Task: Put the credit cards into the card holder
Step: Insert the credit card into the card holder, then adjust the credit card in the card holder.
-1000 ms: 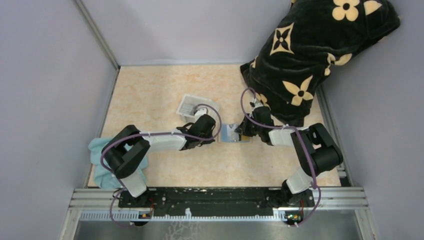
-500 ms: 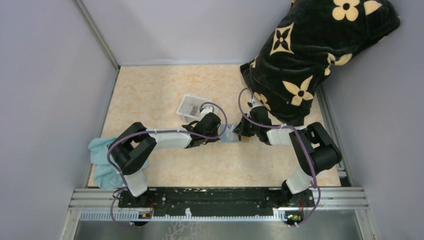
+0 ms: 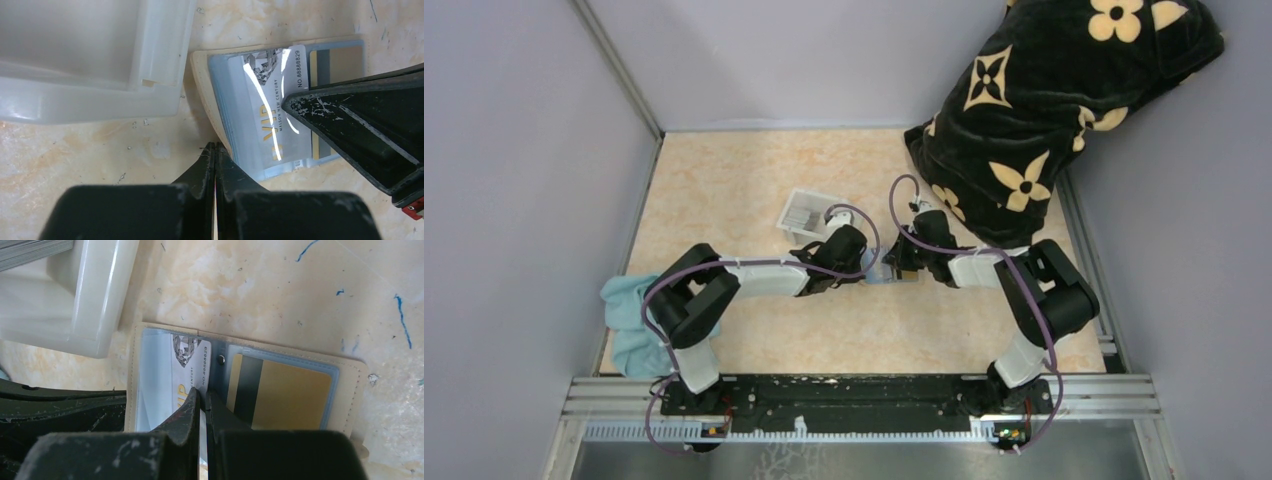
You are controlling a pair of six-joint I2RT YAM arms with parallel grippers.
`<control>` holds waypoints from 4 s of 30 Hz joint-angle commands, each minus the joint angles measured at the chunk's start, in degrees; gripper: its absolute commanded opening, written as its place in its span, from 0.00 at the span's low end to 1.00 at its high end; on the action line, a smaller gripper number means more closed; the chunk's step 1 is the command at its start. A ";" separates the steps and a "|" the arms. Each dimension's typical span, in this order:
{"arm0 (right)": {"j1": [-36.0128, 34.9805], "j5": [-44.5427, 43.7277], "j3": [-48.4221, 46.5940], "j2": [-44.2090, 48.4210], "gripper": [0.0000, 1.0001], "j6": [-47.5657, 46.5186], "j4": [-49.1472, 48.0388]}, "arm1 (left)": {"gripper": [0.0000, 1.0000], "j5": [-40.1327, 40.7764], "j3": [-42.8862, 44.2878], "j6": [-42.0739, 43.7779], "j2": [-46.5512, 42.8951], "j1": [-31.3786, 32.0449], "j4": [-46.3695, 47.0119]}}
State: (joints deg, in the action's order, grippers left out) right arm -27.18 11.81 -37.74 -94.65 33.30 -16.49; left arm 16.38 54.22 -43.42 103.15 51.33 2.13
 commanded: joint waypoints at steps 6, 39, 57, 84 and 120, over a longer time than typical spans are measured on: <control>-6.24 -5.78 -0.16 -4.25 0.12 -2.03 14.54 | 0.00 -2.75 -2.10 0.16 4.62 1.56 -4.33; -12.58 -18.72 -8.27 -7.38 0.78 -3.52 28.71 | 0.00 4.06 -10.94 -3.76 -1.42 1.52 -10.16; -16.50 -30.28 -13.99 -14.86 0.82 -1.11 38.81 | 0.00 2.66 -14.83 -5.62 -5.47 1.62 -9.53; -19.75 -31.78 -14.05 -24.51 0.77 7.27 42.41 | 0.00 -3.54 -13.77 -6.68 -2.15 3.86 -3.86; -22.83 -35.31 -15.53 -17.38 0.81 12.62 48.41 | 0.00 -3.18 -18.25 -7.43 -6.47 4.13 -4.06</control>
State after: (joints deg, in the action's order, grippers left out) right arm -49.78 -32.86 -59.31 -106.34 42.06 10.57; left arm 13.87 39.27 -53.34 94.63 54.65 11.64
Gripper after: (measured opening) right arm 0.805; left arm 0.005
